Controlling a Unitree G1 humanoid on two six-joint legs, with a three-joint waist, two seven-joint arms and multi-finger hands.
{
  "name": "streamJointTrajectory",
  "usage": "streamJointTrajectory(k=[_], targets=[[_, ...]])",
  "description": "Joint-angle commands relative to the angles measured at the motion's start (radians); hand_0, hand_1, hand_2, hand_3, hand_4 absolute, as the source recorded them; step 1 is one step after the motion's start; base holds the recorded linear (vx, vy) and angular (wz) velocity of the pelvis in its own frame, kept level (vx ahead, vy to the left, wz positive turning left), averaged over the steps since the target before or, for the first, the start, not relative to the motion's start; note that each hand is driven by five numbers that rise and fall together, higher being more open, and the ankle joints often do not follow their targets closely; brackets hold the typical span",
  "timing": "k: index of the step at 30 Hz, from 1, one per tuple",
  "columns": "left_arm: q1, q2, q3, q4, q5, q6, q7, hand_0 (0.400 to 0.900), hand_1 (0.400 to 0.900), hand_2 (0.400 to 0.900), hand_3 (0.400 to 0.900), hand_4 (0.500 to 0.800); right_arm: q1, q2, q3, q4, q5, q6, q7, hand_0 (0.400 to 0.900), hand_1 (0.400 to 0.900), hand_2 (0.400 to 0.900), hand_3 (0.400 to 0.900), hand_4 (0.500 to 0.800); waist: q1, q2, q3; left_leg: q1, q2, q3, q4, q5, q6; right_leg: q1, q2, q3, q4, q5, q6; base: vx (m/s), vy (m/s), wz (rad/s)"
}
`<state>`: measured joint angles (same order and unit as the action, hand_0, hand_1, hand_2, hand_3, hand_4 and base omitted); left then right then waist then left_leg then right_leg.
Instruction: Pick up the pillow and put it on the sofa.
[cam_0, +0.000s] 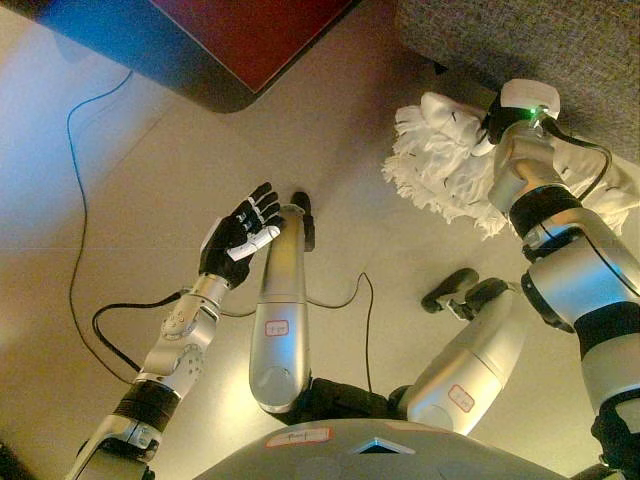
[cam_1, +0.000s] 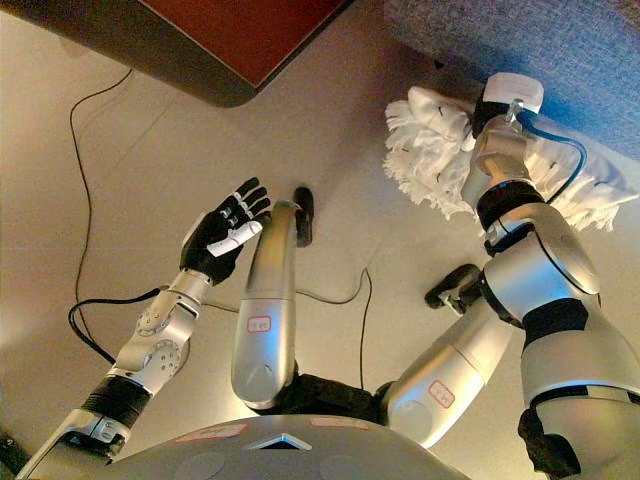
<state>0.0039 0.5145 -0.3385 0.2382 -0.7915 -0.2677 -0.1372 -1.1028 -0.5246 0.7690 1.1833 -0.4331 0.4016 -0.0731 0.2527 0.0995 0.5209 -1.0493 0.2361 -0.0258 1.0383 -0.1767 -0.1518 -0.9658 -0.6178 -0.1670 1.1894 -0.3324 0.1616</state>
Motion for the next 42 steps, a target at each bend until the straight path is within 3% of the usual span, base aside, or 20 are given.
streamJointTrajectory(k=[1, 12, 18, 22, 24, 25, 27, 34, 42], targets=[[-0.024, 0.023, -0.019, -0.08, 0.004, -0.071, 0.006, 0.9, 0.9, 0.9, 0.9, 0.8, -0.033, -0.05, -0.056, 0.049, 0.035, -0.027, -0.09, 0.4, 0.4, 0.4, 0.4, 0.5, 0.019, 0.071, -0.001, 0.088, 0.022, -0.013, 0.133, -0.162, 0.068, -0.056, 0.05, -0.025, -0.068, 0.113, -0.046, 0.0, 0.0, 0.0], [-0.019, 0.029, -0.019, -0.07, -0.004, -0.068, 0.008, 0.9, 0.9, 0.9, 0.9, 0.8, -0.039, -0.116, -0.068, -0.065, 0.058, -0.185, -0.214, 0.4, 0.4, 0.4, 0.4, 0.5, -0.003, 0.049, -0.001, 0.152, 0.041, 0.011, 0.05, -0.132, 0.058, 0.009, 0.062, -0.039, -0.159, 0.156, -0.035, -0.01, 0.013, -0.04], [0.002, 0.028, 0.006, -0.087, 0.02, -0.051, 0.029, 0.9, 0.9, 0.9, 0.9, 0.8, 0.031, -0.207, -0.096, -0.361, 0.039, -0.15, -0.218, 0.4, 0.4, 0.4, 0.4, 0.5, -0.045, 0.011, -0.001, 0.247, 0.068, 0.056, -0.105, -0.078, 0.042, 0.106, 0.083, -0.053, -0.313, 0.227, -0.018, -0.02, 0.048, -0.18], [0.001, 0.025, 0.026, -0.079, 0.04, -0.027, 0.033, 0.9, 0.9, 0.9, 0.9, 0.8, 0.112, -0.249, -0.164, -0.527, 0.024, -0.141, -0.238, 0.4, 0.4, 0.4, 0.4, 0.5, -0.071, -0.014, -0.001, 0.336, 0.067, 0.091, -0.227, -0.056, 0.039, 0.186, 0.079, -0.071, -0.426, 0.279, 0.005, 0.01, 0.055, -0.16], [-0.001, 0.021, 0.047, -0.062, 0.052, -0.004, 0.037, 0.9, 0.9, 0.9, 0.9, 0.8, 0.189, -0.271, -0.237, -0.644, 0.01, -0.146, -0.238, 0.4, 0.4, 0.4, 0.4, 0.5, -0.09, -0.031, -0.001, 0.417, 0.06, 0.119, -0.318, -0.036, 0.042, 0.256, 0.077, -0.085, -0.509, 0.314, 0.025, 0.0, 0.064, -0.19], [-0.005, 0.019, 0.057, -0.054, 0.061, 0.008, 0.037, 0.9, 0.9, 0.9, 0.9, 0.8, 0.226, -0.277, -0.271, -0.694, 0.003, -0.148, -0.24, 0.4, 0.4, 0.4, 0.4, 0.5, -0.1, -0.042, -0.001, 0.441, 0.05, 0.134, -0.365, 0.001, 0.052, 0.282, 0.072, -0.1, -0.566, 0.357, 0.019, -0.03, 0.04, -0.12], [-0.006, 0.016, 0.072, -0.042, 0.081, 0.032, 0.041, 0.9, 0.9, 0.9, 0.9, 0.8, 0.289, -0.282, -0.323, -0.77, -0.008, -0.157, -0.246, 0.4, 0.4, 0.4, 0.4, 0.5, -0.11, -0.053, -0.001, 0.502, 0.042, 0.148, -0.42, 0.016, 0.054, 0.341, 0.065, -0.115, -0.63, 0.39, 0.03, 0.01, 0.023, -0.14], [-0.012, -0.009, 0.105, 0.025, 0.176, 0.136, 0.078, 0.9, 0.9, 0.9, 0.9, 0.8, 0.539, -0.277, -0.471, -0.995, -0.032, -0.227, -0.298, 0.4, 0.4, 0.4, 0.4, 0.5, -0.142, -0.099, -0.059, 0.689, 0.009, 0.178, -0.528, 0.025, 0.064, 0.566, 0.05, -0.166, -0.824, 0.485, 0.062, 0.08, 0.023, -0.18], [0.022, -0.052, 0.15, 0.097, 0.23, 0.207, 0.078, 0.9, 0.9, 0.9, 0.9, 0.8, 0.789, -0.267, -0.604, -1.203, -0.021, -0.33, -0.349, 0.4, 0.4, 0.4, 0.4, 0.5, -0.163, -0.134, -0.18, 0.872, -0.012, 0.239, -0.662, 0.036, 0.07, 0.804, 0.099, -0.213, -1.016, 0.547, 0.084, 0.14, 0.017, -0.21]])
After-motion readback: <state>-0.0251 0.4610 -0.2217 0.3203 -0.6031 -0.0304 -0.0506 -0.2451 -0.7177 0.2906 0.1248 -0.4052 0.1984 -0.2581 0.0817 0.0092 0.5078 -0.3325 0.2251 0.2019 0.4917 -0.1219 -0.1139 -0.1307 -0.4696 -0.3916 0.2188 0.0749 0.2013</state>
